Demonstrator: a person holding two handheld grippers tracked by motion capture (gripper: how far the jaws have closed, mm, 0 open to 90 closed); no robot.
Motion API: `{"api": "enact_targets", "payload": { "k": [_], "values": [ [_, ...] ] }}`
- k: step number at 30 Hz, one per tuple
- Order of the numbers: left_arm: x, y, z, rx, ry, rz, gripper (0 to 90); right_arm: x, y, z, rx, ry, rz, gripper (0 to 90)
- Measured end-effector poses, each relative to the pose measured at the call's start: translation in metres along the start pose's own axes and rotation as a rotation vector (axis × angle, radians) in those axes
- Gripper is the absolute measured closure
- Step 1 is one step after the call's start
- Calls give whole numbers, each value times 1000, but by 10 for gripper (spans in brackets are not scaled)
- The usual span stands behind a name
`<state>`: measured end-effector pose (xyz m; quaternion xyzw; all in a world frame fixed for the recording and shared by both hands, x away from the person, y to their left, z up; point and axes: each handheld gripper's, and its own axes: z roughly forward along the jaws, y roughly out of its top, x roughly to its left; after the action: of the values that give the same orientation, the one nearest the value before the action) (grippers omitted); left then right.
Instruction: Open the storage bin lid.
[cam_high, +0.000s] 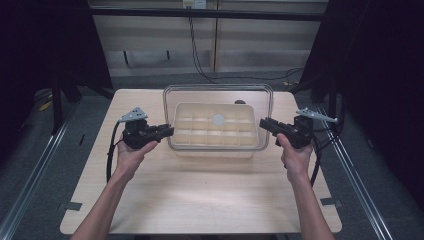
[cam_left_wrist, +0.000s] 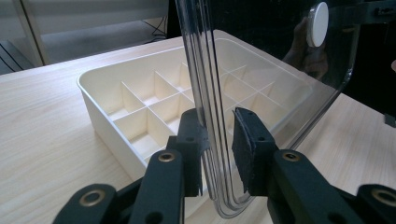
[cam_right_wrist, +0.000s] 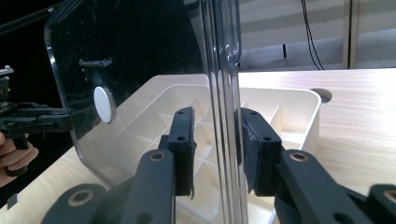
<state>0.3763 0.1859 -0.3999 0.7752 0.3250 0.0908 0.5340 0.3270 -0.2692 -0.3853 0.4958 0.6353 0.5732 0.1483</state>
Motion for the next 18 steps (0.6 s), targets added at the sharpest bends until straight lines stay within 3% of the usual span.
{"api": "enact_targets", "payload": {
  "k": [11,18],
  "values": [
    [-6,-7,-4,30,4,9,734,4,-8,-4,28,-8,11,677],
    [-8,-13,-6,44,-2,15,733,10,-11,-10,44,-12,-10,680]
  ]
}}
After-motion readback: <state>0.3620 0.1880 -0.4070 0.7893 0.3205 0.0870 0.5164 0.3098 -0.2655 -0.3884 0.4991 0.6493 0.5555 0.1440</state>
